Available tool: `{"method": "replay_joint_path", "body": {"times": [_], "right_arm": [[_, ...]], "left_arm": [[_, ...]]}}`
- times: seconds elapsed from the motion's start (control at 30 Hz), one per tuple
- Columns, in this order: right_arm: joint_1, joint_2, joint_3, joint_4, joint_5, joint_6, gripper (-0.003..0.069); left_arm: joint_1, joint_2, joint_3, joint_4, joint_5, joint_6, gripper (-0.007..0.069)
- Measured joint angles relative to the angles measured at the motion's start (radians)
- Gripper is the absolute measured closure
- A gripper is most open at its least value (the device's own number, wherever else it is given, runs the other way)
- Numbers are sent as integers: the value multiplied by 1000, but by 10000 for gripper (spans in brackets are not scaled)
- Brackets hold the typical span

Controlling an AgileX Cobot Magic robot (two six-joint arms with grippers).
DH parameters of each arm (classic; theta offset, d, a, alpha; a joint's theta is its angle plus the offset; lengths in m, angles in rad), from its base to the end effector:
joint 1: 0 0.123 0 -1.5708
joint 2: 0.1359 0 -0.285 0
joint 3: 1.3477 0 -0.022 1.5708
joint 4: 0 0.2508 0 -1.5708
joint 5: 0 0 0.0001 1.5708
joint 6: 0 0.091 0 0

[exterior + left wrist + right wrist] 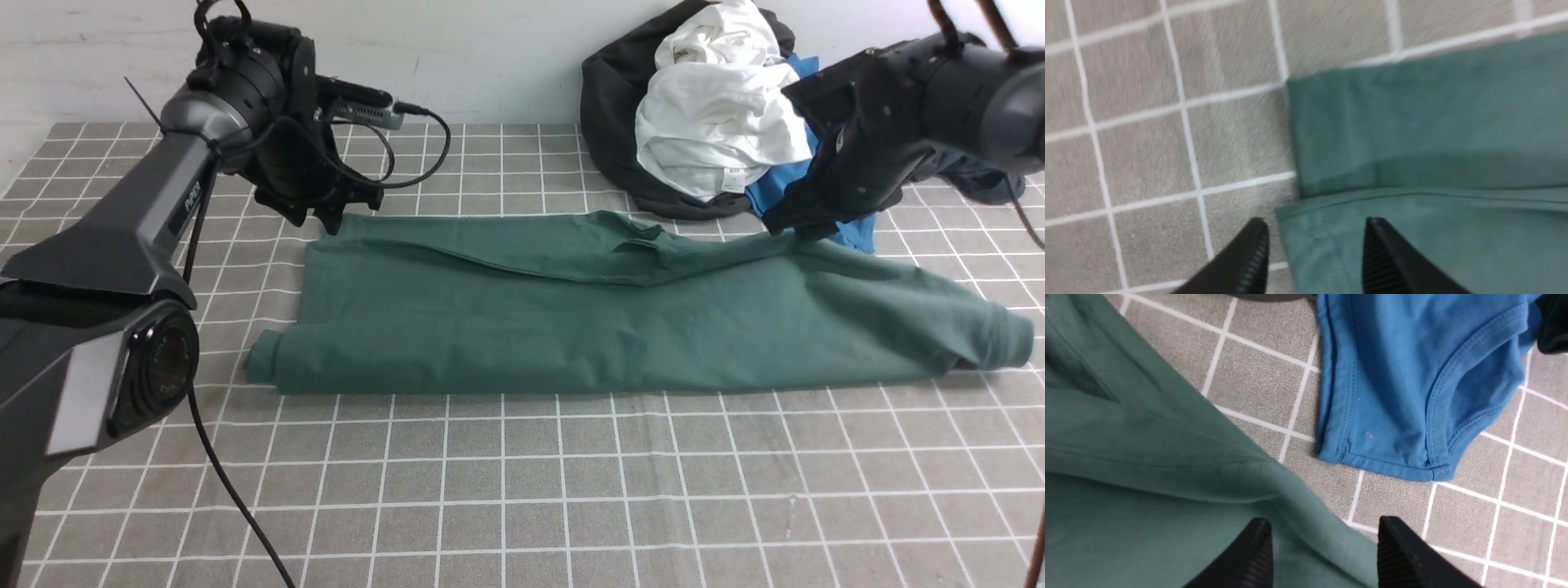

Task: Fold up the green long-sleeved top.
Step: Use both arms to drag the lower edge of the fabric forward and fold it over the upper edge

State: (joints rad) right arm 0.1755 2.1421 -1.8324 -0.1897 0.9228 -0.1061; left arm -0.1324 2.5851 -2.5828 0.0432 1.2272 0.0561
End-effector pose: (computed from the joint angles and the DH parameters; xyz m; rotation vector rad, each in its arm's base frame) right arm 0.4675 0.0690 0.2241 -0.4888 2.6589 -0.2180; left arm 0.5416 -0.0684 0.1998 0.2629 2.6988 0.0369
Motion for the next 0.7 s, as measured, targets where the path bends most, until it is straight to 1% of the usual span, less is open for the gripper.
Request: {"method": "replay_joint_path", "body": {"times": [0.07, 0.13, 0.2, 0.23, 0.3, 0.33, 0.37, 0.43, 0.47, 0.5, 0.53, 0.57, 0.6, 0.63, 0.67, 0.7], "right_arm": [[0, -8, -8, 46, 13, -19, 331], [2, -16, -14, 190, 38, -107, 396], [17, -2, -16, 347, 52, -215, 482], [17, 1, -16, 361, 52, -228, 491], [51, 54, -17, 510, 54, -402, 615], [65, 81, -17, 554, 46, -461, 640], [72, 104, -17, 581, 37, -497, 650], [95, 159, -17, 624, -38, -615, 667], [96, 164, -17, 627, -48, -624, 668], [102, 189, -17, 632, -108, -660, 670], [104, 215, -18, 645, -221, -676, 671], [104, 223, -18, 634, -295, -666, 670], [99, 239, -18, 623, -394, -637, 670], [99, 241, -18, 620, -409, -621, 670], [87, 253, -18, 606, -510, -545, 670], [81, 254, -18, 594, -548, -506, 668]], "left_arm": [[2, -11, -2, -17, 4, 7, 287], [14, -37, -3, -59, 9, 16, 274], [26, -55, -3, -91, 10, 32, 277], [26, -57, -3, -94, 10, 34, 279], [34, -84, -3, -136, 14, 54, 304], [35, -98, -3, -154, 18, 60, 316], [35, -112, -3, -172, 20, 61, 324], [35, -157, -2, -215, 27, 66, 340], [34, -168, -2, -218, 26, 66, 340], [34, -198, -2, -234, 28, 71, 344], [33, -253, -2, -248, 28, 84, 348], [33, -275, -2, -249, 28, 89, 349], [33, -334, -1, -250, 29, 94, 349], [33, -343, -1, -250, 29, 95, 349], [33, -419, 12, -250, 29, 100, 349], [33, -460, 23, -251, 29, 106, 349]]}}
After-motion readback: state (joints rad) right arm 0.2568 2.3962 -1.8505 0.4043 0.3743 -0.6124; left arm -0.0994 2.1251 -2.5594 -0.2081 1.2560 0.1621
